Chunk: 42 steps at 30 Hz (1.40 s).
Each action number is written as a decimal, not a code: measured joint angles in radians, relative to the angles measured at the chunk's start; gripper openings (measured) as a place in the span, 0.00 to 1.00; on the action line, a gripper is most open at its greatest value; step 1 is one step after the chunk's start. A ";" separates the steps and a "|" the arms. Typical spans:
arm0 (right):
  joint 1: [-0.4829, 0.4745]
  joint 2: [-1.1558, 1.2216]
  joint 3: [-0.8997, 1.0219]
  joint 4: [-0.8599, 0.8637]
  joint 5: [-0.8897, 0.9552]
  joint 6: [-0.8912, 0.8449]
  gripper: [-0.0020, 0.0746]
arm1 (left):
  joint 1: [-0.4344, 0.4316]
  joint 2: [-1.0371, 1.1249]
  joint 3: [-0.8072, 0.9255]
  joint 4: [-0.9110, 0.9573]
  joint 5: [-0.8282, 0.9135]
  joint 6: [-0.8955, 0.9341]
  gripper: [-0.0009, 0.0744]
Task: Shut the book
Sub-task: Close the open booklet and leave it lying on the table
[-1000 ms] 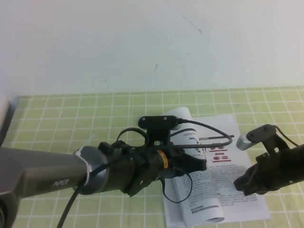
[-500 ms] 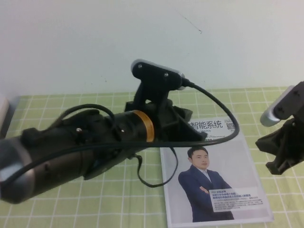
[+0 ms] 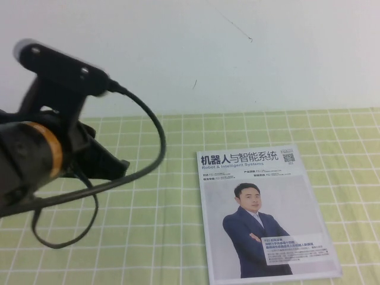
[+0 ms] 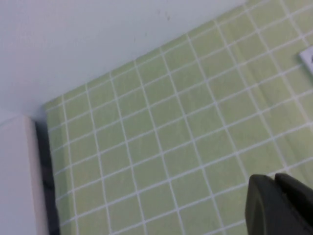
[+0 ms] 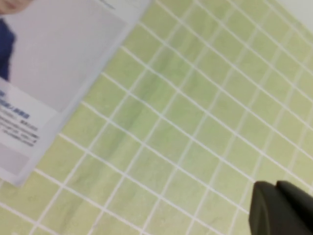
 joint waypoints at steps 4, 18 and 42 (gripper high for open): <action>-0.002 -0.154 0.008 -0.077 0.050 0.131 0.02 | 0.000 -0.107 0.023 -0.040 -0.114 -0.009 0.01; -0.002 -0.694 0.344 0.068 0.042 0.185 0.02 | 0.000 -0.254 0.486 0.108 -0.829 0.002 0.01; -0.002 -0.856 0.406 0.178 0.088 0.185 0.02 | 0.000 -0.254 0.537 0.141 -0.857 0.002 0.01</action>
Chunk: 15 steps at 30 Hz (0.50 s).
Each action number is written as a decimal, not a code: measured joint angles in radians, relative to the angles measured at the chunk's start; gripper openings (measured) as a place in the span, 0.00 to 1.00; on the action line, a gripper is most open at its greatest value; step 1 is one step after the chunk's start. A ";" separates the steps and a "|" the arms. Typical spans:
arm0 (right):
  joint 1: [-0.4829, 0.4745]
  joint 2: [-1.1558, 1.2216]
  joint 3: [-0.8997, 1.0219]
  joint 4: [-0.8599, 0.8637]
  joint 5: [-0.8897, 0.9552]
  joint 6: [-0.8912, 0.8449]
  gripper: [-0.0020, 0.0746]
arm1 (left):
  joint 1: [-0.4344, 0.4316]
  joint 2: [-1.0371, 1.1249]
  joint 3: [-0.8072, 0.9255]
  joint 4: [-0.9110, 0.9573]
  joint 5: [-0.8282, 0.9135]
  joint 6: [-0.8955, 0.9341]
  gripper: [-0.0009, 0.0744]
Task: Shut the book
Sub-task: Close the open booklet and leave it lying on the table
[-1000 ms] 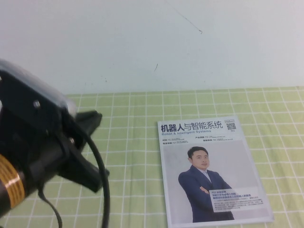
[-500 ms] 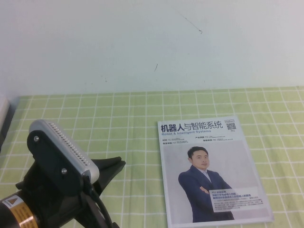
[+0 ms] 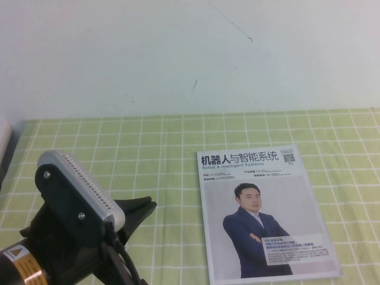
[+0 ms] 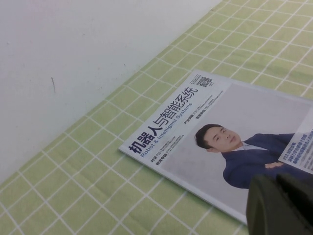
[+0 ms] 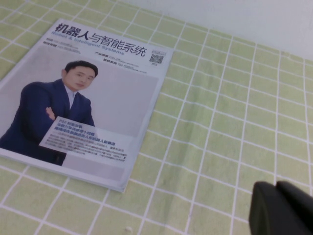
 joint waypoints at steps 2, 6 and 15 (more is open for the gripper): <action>0.000 0.000 0.000 0.000 0.000 0.000 0.02 | 0.000 0.000 0.000 0.000 0.000 0.000 0.01; 0.000 0.000 0.000 0.000 0.000 0.000 0.02 | 0.000 -0.010 0.000 0.010 0.042 0.000 0.01; -0.002 -0.002 0.000 0.017 -0.002 0.000 0.02 | 0.067 -0.370 0.173 -0.003 0.256 -0.078 0.01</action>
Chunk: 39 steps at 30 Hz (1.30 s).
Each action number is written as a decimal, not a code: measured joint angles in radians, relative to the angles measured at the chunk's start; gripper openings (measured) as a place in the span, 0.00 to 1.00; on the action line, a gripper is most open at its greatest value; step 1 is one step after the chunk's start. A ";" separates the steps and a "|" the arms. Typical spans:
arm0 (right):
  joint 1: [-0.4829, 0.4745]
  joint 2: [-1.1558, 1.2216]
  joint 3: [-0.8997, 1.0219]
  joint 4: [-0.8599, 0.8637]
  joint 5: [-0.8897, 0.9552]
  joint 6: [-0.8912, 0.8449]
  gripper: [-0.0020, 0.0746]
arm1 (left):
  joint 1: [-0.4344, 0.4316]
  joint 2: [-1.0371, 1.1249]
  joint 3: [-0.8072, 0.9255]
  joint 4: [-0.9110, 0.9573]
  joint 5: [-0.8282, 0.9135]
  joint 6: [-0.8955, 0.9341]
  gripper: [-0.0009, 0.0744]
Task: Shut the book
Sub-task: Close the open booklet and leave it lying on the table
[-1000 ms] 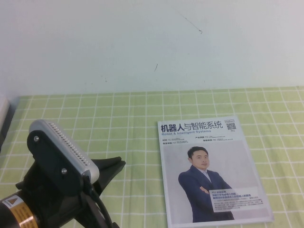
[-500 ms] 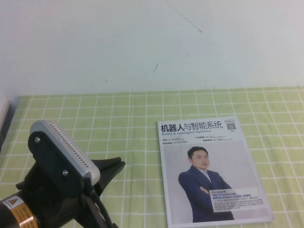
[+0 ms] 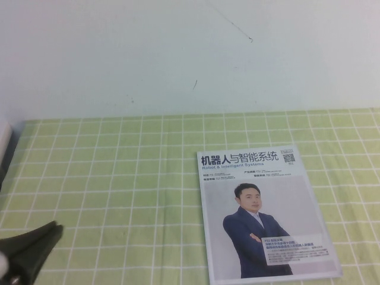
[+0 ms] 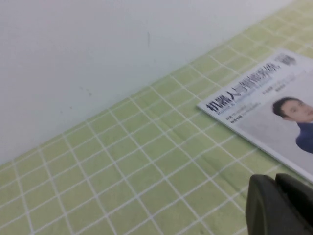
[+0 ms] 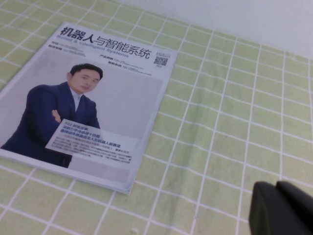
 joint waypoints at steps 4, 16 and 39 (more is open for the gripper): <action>0.000 0.000 0.000 0.000 0.000 0.000 0.02 | 0.124 -0.238 0.135 0.000 -0.045 -0.027 0.01; 0.000 -0.002 0.000 0.000 0.000 0.000 0.02 | 0.441 -0.544 0.338 0.000 -0.123 -0.195 0.01; 0.000 -0.002 0.000 0.000 0.000 0.000 0.02 | 0.449 -0.546 0.336 -0.905 0.096 0.739 0.01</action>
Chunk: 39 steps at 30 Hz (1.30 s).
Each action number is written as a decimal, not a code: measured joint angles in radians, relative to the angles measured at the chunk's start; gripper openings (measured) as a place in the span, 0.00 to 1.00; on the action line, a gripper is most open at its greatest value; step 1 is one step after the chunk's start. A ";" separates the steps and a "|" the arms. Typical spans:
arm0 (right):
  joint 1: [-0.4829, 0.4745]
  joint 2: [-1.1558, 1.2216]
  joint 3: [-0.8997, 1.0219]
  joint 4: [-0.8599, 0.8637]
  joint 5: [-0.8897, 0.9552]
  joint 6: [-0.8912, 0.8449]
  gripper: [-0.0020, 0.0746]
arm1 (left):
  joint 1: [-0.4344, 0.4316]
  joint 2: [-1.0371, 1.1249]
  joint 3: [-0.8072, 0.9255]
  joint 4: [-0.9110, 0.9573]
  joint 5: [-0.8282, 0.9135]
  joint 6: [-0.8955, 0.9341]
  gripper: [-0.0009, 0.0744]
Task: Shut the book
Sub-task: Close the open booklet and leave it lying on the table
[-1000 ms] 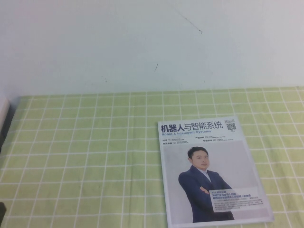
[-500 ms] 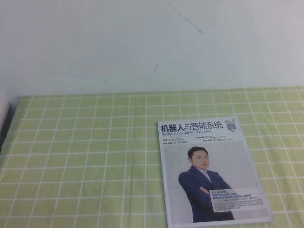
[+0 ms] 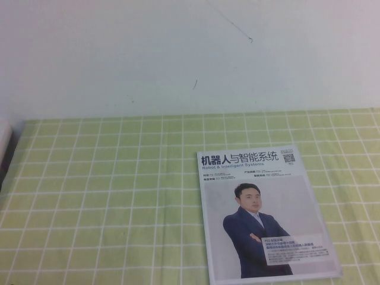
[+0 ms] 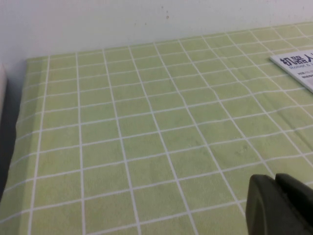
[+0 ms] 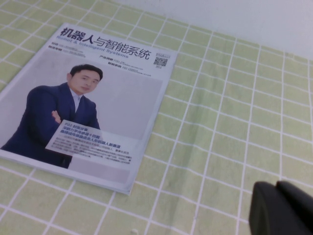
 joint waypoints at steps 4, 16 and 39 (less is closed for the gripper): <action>0.000 0.000 0.000 0.000 0.000 0.000 0.02 | 0.000 0.000 0.000 -0.002 0.000 0.004 0.01; 0.000 0.000 0.000 0.000 0.000 0.000 0.02 | 0.042 -0.002 0.000 -0.002 0.001 0.034 0.01; 0.000 0.000 0.000 0.000 0.000 0.000 0.02 | 0.159 -0.002 -0.001 -0.022 0.009 0.086 0.01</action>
